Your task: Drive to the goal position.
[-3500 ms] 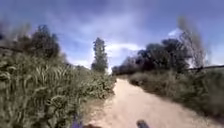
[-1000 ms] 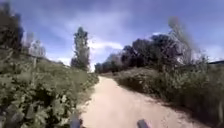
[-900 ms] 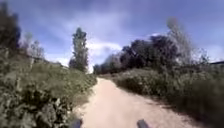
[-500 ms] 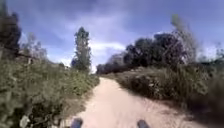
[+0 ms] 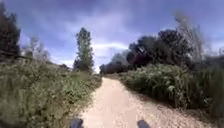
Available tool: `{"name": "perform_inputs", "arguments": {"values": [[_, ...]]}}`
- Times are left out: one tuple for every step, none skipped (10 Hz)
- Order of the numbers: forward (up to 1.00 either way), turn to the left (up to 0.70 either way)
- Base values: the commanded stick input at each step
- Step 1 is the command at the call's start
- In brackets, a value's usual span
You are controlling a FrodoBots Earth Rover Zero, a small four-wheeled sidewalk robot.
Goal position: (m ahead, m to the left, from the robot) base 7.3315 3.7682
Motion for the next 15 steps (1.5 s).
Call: {"name": "perform_inputs", "arguments": {"values": [[1.00, 0.00], [1.00, 0.00], [1.00, -0.29], [1.00, -0.19], [1.00, 0.00], [1.00, -0.28], [1.00, -0.23], [1.00, -0.09], [1.00, -0.36], [1.00, -0.27], [1.00, -0.17], [1.00, -0.08], [1.00, 0.00], [1.00, -0.20], [1.00, -0.32]]}}
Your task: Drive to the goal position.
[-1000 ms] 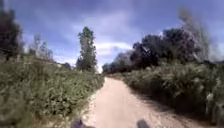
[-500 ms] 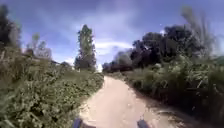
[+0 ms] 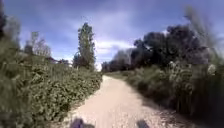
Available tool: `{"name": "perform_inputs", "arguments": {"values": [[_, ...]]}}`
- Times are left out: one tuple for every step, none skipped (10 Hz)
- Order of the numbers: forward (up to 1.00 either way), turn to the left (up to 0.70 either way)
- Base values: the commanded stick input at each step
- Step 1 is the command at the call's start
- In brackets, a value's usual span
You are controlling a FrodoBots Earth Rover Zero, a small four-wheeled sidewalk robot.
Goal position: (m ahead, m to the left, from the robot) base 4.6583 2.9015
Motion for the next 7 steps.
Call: {"name": "perform_inputs", "arguments": {"values": [[1.00, -0.25], [1.00, -0.05], [1.00, 0.00], [1.00, 0.00], [1.00, 0.00], [1.00, 0.00], [1.00, 0.00]]}}
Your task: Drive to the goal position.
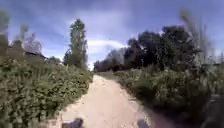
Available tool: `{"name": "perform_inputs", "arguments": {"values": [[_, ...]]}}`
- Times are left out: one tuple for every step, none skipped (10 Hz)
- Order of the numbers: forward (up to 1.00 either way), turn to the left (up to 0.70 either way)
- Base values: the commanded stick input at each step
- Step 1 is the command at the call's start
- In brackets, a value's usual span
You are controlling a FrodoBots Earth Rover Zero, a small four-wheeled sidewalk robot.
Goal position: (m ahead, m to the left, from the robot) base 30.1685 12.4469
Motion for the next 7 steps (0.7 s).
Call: {"name": "perform_inputs", "arguments": {"values": [[1.00, 0.00], [1.00, 0.00], [1.00, 0.00], [1.00, 0.00], [1.00, 0.00], [1.00, 0.00], [1.00, 0.00]]}}
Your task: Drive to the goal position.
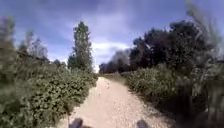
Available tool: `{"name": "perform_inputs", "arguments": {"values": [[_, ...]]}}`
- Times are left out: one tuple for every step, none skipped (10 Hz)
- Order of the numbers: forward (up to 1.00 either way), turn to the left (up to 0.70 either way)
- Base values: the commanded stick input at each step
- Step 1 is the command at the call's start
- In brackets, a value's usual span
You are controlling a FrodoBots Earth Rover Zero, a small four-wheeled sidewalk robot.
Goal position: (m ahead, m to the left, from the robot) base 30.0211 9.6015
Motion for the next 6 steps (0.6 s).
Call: {"name": "perform_inputs", "arguments": {"values": [[1.00, 0.00], [1.00, 0.00], [1.00, 0.00], [1.00, 0.00], [1.00, 0.00], [1.00, 0.00]]}}
